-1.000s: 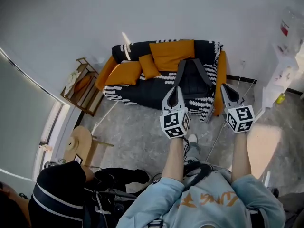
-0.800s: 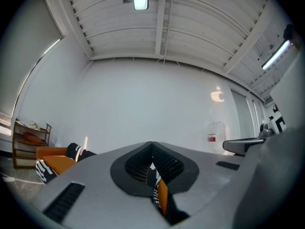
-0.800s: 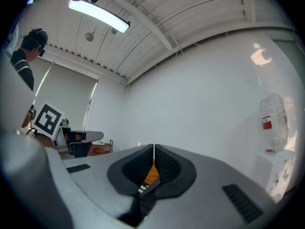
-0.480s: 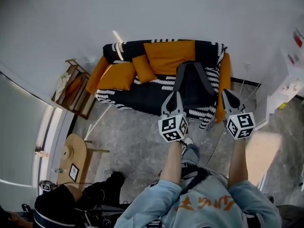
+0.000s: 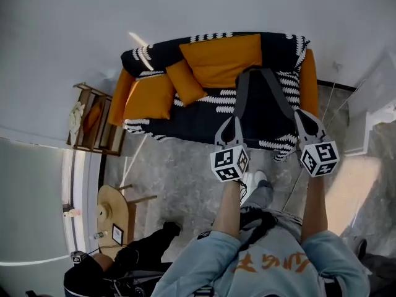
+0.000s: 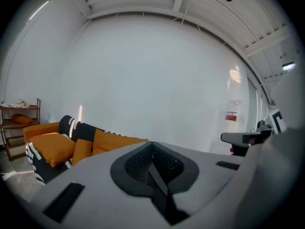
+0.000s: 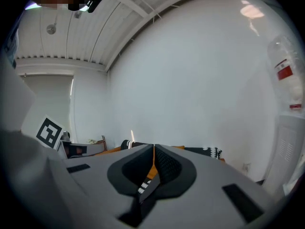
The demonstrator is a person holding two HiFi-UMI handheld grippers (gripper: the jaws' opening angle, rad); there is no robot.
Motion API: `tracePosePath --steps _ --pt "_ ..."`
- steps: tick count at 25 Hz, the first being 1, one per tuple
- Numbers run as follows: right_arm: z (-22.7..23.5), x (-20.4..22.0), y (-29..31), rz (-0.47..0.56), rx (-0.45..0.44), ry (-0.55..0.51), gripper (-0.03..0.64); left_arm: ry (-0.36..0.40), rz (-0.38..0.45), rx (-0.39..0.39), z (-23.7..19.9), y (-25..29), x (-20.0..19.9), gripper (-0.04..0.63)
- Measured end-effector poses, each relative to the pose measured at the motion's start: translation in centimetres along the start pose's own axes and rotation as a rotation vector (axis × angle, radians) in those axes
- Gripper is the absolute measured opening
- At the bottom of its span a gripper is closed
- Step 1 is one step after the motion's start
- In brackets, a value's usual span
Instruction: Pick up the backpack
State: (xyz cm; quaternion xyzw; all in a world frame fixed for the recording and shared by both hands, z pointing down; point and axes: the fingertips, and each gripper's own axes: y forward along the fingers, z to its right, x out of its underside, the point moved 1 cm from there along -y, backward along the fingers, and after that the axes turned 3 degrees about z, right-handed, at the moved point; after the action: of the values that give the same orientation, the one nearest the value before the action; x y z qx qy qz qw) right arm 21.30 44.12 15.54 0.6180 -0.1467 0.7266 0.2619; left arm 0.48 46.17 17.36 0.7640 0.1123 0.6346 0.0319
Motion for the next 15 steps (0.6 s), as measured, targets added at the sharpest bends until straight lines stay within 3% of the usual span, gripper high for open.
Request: tracePosePath --steps 10,15 --pt "1.9 2.2 7.2 -0.147 -0.016 -0.063 0.029 -0.145 -0.075 0.002 -3.5 6.6 3.7 0.021" --pt "1.9 1.9 11.4 -0.171 -0.054 -0.076 0.029 -0.171 -0.077 -0.023 -5.7 9.2 3.1 0.021"
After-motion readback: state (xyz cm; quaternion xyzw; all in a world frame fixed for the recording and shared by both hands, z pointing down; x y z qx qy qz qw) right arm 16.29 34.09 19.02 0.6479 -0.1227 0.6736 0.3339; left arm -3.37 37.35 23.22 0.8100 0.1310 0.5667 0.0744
